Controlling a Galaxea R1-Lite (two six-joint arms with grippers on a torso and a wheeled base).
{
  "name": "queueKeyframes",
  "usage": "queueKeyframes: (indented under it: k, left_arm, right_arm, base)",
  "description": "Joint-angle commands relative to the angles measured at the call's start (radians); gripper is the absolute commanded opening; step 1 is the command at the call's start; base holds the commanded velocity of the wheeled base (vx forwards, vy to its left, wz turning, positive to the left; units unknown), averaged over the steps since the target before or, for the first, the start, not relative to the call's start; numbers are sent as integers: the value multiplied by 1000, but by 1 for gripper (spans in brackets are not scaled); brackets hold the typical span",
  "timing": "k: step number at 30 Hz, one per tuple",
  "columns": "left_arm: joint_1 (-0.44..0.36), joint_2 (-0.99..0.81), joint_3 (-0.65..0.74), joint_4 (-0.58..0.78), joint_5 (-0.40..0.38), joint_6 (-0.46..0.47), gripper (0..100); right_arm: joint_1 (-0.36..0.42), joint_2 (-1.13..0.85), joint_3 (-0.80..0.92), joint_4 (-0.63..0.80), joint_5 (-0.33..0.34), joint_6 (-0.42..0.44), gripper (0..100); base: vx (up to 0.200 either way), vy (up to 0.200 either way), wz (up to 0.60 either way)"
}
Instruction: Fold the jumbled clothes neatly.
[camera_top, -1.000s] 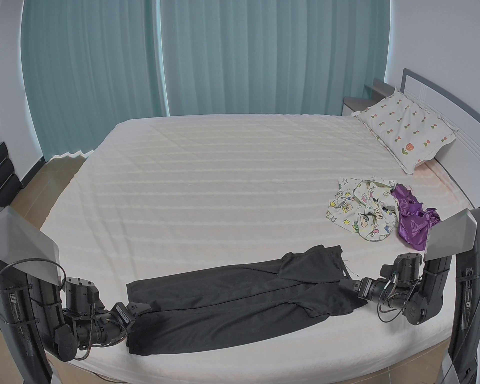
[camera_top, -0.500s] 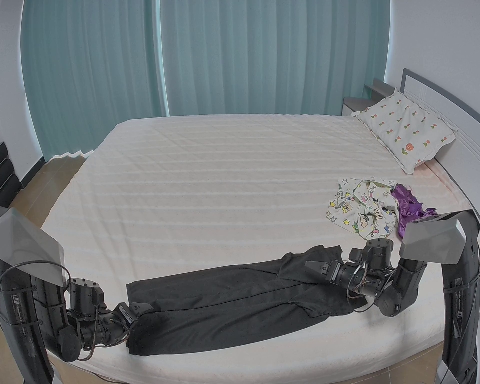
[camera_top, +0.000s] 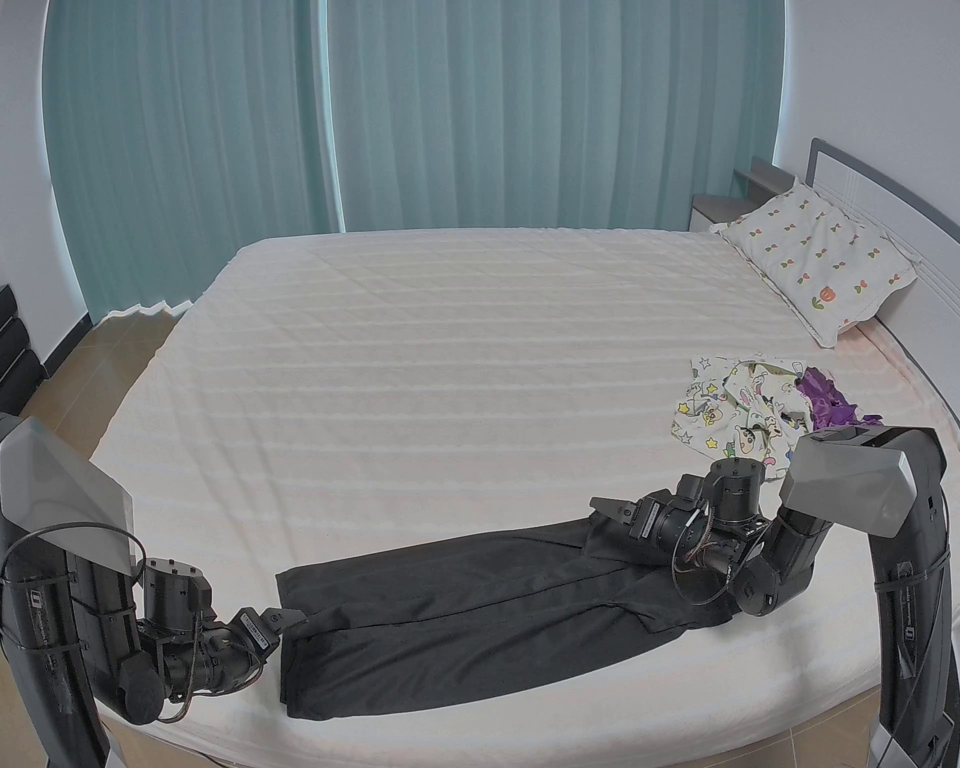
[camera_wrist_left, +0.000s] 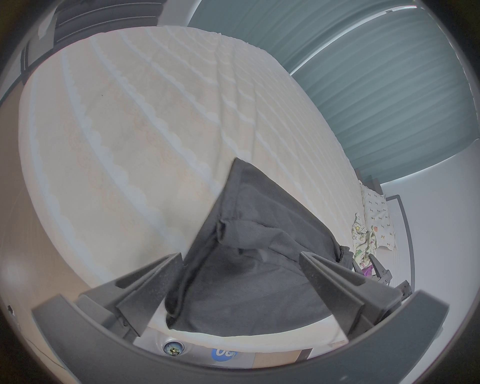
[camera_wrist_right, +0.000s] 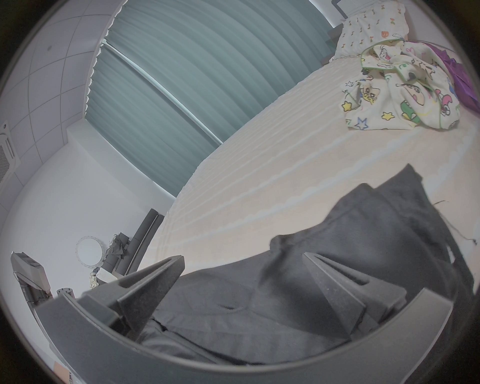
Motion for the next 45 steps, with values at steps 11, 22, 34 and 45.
queueKeyframes:
  k: [11,22,34,45]
  left_arm:
    - [-9,22,-6,0,37,1,100]
    - [-9,23,-8,0,37,1,100]
    - [-9,23,-8,0,36,2,100]
    - [-11,25,-8,0,36,2,100]
  right_arm:
    - [-8,85,-90,-25,-25,-16,100]
    - [-23,93,-98,-94,-81,2,100]
    - [23,142,-58,-90,-55,-12,100]
    - [37,162,-75,-288,-65,79,100]
  base:
    - [0,0,0]
    - [0,0,0]
    - [0,0,0]
    - [0,0,0]
